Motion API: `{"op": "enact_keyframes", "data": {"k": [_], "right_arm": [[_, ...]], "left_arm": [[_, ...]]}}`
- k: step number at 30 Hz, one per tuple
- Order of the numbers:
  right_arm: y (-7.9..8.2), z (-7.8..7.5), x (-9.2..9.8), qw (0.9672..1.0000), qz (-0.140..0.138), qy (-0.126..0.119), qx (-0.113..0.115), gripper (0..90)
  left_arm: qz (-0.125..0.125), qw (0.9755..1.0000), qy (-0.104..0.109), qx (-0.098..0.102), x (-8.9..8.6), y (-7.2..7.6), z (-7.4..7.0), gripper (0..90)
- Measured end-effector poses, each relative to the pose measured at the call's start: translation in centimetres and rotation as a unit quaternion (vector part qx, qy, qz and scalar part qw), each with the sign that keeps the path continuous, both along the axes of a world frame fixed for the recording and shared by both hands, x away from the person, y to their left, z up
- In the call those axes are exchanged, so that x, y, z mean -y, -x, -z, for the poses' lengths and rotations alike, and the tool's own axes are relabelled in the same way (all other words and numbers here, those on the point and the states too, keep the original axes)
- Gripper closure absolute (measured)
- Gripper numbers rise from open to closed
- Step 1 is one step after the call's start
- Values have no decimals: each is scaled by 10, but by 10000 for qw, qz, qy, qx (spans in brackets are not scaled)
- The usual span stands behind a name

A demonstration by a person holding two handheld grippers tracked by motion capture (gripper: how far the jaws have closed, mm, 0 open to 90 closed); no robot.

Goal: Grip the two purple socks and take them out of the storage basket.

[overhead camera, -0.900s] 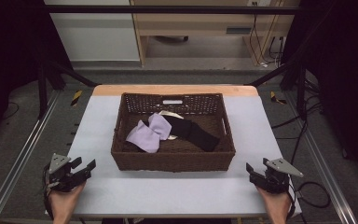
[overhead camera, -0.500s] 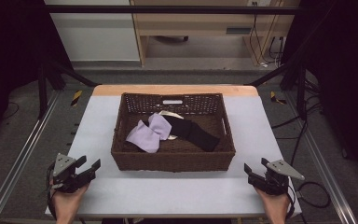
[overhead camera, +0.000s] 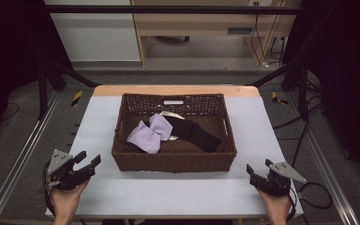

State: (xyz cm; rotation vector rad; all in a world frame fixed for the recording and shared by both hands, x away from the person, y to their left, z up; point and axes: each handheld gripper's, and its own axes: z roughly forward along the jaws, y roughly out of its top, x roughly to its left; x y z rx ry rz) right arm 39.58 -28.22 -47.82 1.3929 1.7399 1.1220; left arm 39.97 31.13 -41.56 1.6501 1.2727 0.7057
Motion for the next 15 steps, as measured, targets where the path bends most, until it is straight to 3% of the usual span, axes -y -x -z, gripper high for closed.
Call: {"op": "enact_keyframes", "data": {"k": [5,15], "right_arm": [[-1,2,2,10000,35,-46,-41,239],[-3,5,-3,9998,39,185,12,238]], "left_arm": [[71,9999,57,93,1,-2,-11,381],[298,9987,19,404,23,-17,-46,381]]}}
